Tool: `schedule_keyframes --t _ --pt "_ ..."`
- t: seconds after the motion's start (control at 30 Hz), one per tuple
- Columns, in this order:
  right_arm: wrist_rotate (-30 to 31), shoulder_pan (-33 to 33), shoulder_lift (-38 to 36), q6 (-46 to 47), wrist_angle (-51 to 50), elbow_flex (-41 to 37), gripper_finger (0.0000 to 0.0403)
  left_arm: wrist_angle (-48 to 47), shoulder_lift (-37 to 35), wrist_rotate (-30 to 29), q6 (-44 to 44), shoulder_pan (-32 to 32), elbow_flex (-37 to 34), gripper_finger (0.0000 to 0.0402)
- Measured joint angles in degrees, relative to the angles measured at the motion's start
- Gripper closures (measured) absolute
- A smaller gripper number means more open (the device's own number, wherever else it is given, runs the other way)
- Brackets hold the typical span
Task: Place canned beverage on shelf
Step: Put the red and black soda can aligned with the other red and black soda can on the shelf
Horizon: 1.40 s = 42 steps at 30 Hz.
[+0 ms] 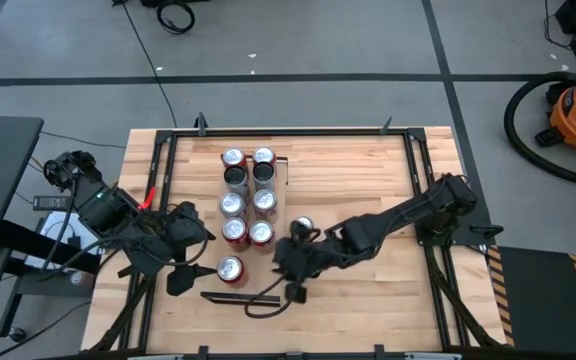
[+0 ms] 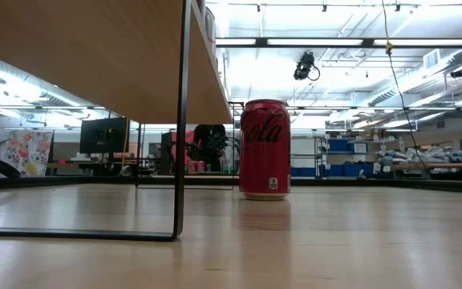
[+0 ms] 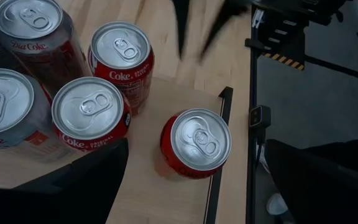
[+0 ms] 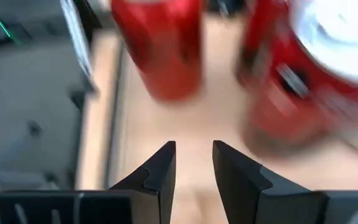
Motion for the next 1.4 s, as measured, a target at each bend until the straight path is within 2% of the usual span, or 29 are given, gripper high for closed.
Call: schedule_keyframes --t 0.13,0.27,0.43,0.57,0.73,1.03,1.27,1.4 --pt "-0.03 -1.65 -2.26 0.00 -13.10 0.00 0.0287 0.00 0.00 0.02 -0.09 0.01 0.00 0.0013" --pt "-1.27 -3.05 -3.20 -3.59 -16.04 -0.07 0.0271 0.02 0.00 0.07 -0.40 0.00 0.00 0.0013" --pt "-1.56 -4.93 -3.57 -4.09 -19.71 -0.64 0.0227 0.11 0.00 0.02 -1.27 0.00 0.00 0.0013" --pt "0.46 -7.44 -3.62 1.08 -22.47 -4.65 0.0180 0.09 0.00 -0.04 -2.08 0.01 0.00 0.0013" --pt "1.40 -10.27 -3.68 5.65 -21.08 -10.89 0.0129 0.07 0.00 -0.04 -3.24 0.00 0.00 0.0013" --pt "0.84 -11.25 -3.72 3.32 -16.04 -17.92 0.0060 0.07 0.00 -0.07 -5.99 0.00 -0.02 0.0013" --pt "3.90 -12.77 -3.72 -3.05 -15.56 -21.06 0.0050 0.07 0.00 -0.09 -7.83 0.00 -0.02 0.0013" --pt "7.87 -14.70 -3.71 -8.13 -13.98 -22.30 0.0052 0.07 0.00 -0.09 -8.95 0.00 -0.02 0.0013"
